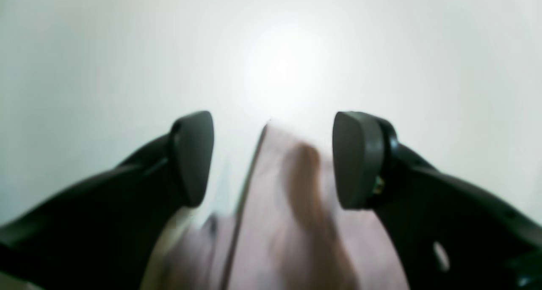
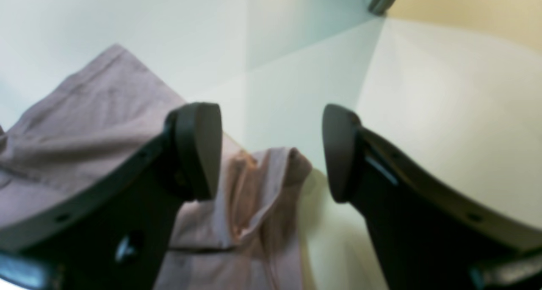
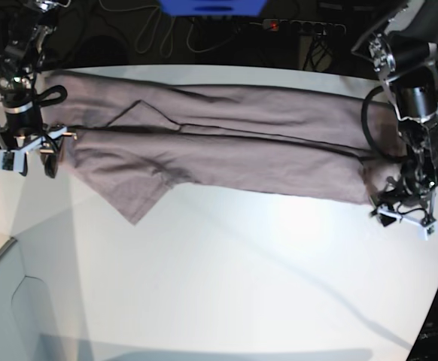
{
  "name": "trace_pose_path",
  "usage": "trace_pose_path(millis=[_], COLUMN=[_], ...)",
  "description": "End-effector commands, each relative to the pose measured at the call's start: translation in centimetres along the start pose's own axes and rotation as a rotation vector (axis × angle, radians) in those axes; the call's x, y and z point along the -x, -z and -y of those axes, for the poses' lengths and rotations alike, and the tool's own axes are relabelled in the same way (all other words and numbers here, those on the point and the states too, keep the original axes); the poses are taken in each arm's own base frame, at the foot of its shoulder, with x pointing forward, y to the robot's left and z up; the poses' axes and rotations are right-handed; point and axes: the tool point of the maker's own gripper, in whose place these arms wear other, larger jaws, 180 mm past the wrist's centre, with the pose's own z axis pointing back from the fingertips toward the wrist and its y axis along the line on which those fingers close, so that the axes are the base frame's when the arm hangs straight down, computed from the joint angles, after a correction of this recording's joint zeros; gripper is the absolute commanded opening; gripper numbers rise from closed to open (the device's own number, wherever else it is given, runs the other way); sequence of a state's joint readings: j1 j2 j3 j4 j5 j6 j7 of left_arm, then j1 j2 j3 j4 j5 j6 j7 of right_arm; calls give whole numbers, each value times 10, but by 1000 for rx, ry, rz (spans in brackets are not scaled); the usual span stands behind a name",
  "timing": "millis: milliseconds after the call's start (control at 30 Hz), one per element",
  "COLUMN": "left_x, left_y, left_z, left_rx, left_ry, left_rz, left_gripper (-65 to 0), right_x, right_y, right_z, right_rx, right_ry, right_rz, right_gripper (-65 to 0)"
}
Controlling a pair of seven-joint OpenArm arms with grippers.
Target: Layout the t-shirt on the table in an organized manner, then fold the t-shirt properly
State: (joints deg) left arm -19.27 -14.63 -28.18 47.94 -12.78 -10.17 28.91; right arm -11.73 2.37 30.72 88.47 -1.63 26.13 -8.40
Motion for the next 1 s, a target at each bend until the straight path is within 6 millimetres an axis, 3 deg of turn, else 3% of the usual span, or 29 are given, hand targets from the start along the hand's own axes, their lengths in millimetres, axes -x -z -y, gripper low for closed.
trace_pose_path(millis=[0,233,433,567,700,867,967], left_x=[-16,6,8,7,6,6,6], left_y=[0,14,15,15,15,15,15], left_z=[-5,6,6,6,6,6,5], left_rx=[-9,7,8,9,11,9,8], left_ry=[0,93,89,88,89,90,90], left_rz=[42,15,20,26,27,28,23], left_gripper=[-226,-228,-235,-353,-483,-639,-645], right_x=[-20,-34,-58,-63,-59,-41,-30], right_y=[1,7,21,39,67,108,122], right_z=[5,2,-4,-32,-73,-87,-91], right_rx=[10,6,-8,-96,-214,-256,-273], right_ry=[-6,-6,-3,-68,-135,-90,-76], right_rz=[65,99,136,67,-38,-177,-229], right_gripper=[-273,-273,-273,-273,-273,-270,-269])
